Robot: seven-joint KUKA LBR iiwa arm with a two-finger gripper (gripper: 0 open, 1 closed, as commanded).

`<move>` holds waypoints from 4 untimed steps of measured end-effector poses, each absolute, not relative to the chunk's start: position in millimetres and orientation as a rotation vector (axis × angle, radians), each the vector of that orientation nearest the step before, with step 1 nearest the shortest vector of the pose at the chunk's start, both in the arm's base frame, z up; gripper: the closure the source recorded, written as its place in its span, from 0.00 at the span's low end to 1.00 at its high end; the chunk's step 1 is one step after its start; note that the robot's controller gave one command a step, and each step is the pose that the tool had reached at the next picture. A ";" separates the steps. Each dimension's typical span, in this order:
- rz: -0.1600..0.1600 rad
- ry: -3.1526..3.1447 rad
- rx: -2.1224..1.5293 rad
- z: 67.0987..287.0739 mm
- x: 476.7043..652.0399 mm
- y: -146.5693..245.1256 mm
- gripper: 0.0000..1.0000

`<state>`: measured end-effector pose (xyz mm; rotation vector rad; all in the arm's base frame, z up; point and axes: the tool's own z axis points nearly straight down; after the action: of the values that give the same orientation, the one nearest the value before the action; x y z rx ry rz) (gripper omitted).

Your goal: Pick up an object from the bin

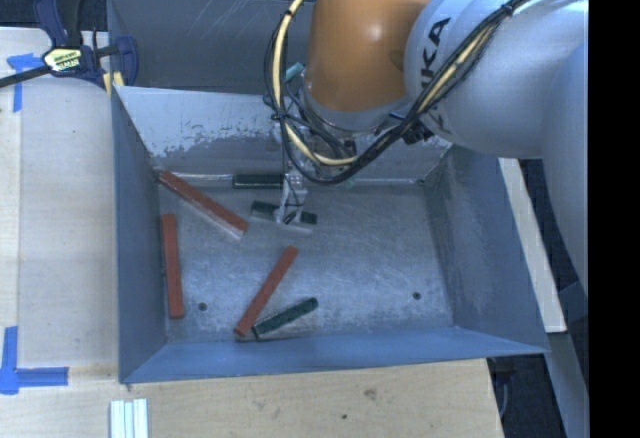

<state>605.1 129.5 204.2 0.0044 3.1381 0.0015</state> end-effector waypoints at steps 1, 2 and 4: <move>0.002 3.136 -0.132 67.5 614.7 140.7 0.00; 0.005 3.122 -0.128 75.5 619.2 140.8 1.00; 0.004 3.130 -0.128 72.8 616.7 140.7 1.00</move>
Offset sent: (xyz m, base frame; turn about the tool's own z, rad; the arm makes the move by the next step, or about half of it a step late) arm 0.0088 0.0122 -0.1342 -0.0883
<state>616.7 140.7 72.8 -0.1277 3.1300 0.0036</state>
